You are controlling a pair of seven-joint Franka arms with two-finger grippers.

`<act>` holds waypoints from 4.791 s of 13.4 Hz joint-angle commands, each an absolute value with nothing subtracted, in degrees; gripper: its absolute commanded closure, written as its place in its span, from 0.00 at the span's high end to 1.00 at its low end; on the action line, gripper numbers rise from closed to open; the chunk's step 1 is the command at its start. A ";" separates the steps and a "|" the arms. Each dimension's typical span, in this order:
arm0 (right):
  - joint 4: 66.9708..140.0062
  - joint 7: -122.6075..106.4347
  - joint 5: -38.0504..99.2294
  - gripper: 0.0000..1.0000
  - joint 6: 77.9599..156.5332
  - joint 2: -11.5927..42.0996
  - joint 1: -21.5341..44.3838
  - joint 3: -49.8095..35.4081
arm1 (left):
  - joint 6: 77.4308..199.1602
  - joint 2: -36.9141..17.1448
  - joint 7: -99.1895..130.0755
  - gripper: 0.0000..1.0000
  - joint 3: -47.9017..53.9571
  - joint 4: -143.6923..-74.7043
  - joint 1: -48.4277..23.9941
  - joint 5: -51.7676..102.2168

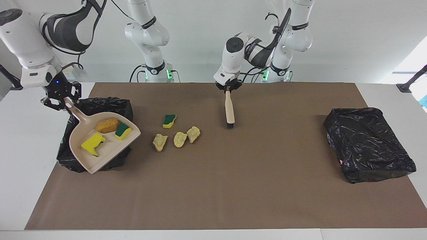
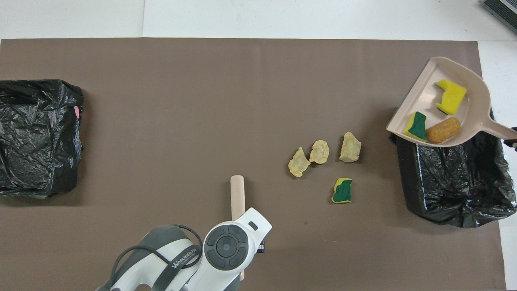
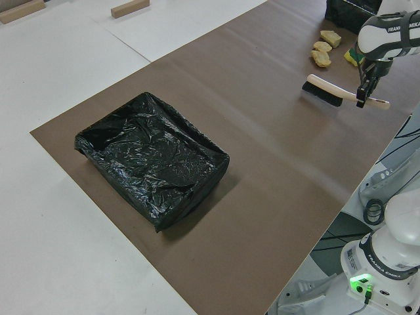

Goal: Sweep and dump trash in bin

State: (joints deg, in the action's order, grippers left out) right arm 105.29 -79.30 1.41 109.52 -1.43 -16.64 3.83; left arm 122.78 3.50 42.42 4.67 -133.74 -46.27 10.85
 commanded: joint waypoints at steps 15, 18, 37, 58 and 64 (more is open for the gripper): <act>105.92 -107.12 -35.85 0.00 108.28 -6.59 -16.26 1.85 | 124.47 5.80 41.84 1.00 3.43 -135.98 -42.92 12.04; 105.03 -108.81 -38.05 0.00 108.28 -7.38 -16.26 1.85 | 119.98 6.68 38.08 1.00 3.43 -131.24 -35.10 11.34; 106.36 -20.29 -6.07 0.00 102.38 -7.66 10.08 0.79 | 89.92 -0.89 -3.51 1.00 3.52 -92.89 0.35 3.43; 83.66 42.63 -3.16 1.00 121.04 28.32 38.59 0.88 | 87.80 2.02 -3.16 1.00 3.43 -89.82 1.05 2.11; 92.63 35.52 -2.37 1.00 110.08 11.80 36.30 0.88 | 90.18 1.84 -2.37 1.00 3.51 -89.82 0.27 2.11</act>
